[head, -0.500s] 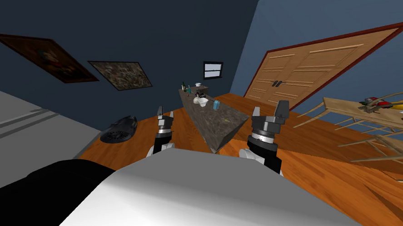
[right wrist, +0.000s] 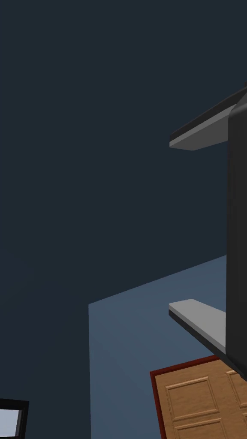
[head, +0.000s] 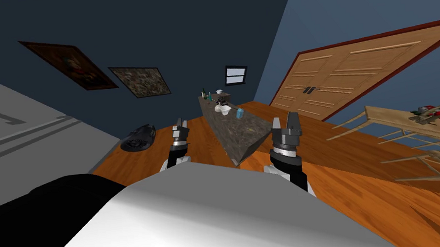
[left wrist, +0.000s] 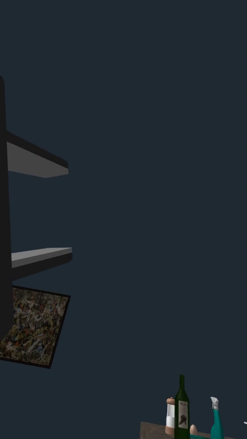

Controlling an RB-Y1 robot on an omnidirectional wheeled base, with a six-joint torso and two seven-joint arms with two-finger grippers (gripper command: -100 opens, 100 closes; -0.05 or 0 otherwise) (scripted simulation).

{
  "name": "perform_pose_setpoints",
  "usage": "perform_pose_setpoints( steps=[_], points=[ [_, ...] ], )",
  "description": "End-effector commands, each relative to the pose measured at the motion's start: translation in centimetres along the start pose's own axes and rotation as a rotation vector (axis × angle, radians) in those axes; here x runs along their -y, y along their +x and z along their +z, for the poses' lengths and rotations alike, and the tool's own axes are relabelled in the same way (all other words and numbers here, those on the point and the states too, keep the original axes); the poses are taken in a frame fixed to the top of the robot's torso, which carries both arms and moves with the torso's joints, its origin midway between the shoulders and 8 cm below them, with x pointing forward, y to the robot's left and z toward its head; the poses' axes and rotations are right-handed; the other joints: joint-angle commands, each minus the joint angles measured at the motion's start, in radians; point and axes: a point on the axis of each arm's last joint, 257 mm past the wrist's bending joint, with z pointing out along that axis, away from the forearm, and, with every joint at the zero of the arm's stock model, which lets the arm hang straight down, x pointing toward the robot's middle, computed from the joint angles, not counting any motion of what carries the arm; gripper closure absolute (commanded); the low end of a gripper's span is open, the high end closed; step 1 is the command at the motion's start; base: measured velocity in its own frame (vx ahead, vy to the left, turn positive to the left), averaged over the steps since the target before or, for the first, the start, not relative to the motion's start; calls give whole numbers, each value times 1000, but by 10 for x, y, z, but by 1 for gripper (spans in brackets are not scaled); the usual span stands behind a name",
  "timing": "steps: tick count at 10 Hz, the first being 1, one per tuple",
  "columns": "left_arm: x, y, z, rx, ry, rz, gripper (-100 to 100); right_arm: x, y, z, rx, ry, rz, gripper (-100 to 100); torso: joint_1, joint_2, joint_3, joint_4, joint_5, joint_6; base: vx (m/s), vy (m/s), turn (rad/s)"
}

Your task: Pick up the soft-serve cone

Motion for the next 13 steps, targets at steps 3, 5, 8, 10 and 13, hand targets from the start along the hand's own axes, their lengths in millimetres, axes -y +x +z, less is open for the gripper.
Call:
perform_pose_setpoints(
  steps=[3, 5, 8, 10, 13],
  points=[
    [0, 0, 0, 0, 0, 0, 0, 9, 17, -8, -104, 10, -64, -100, 2, 2, 1, 0, 0, 0, -102, 105, 89],
    [0, 0, 0, 0, 0, 0, 0, 24, 33, -20, -195, 30, -131, -100, 1, 0, 0, 0, 0, 0, -115, 137, 129],
    [0, 0, 0, 0, 0, 0, 0, 45, 51, -38, -309, 57, -209, -100, 1, 0, 0, 0, 0, 0, -93, 138, 117],
    [0, 0, 0, 0, 0, 0, 0, 58, 60, -51, -384, 71, -255, -100, 3, 0, 0, 0, 1, 0, -86, 132, 69],
    [0, 0, 0, 0, 0, 0, 0, 72, 68, -66, -462, 85, -302, -100, 0, -2, -1, 0, 0, 0, -44, 102, 99]
  ],
)
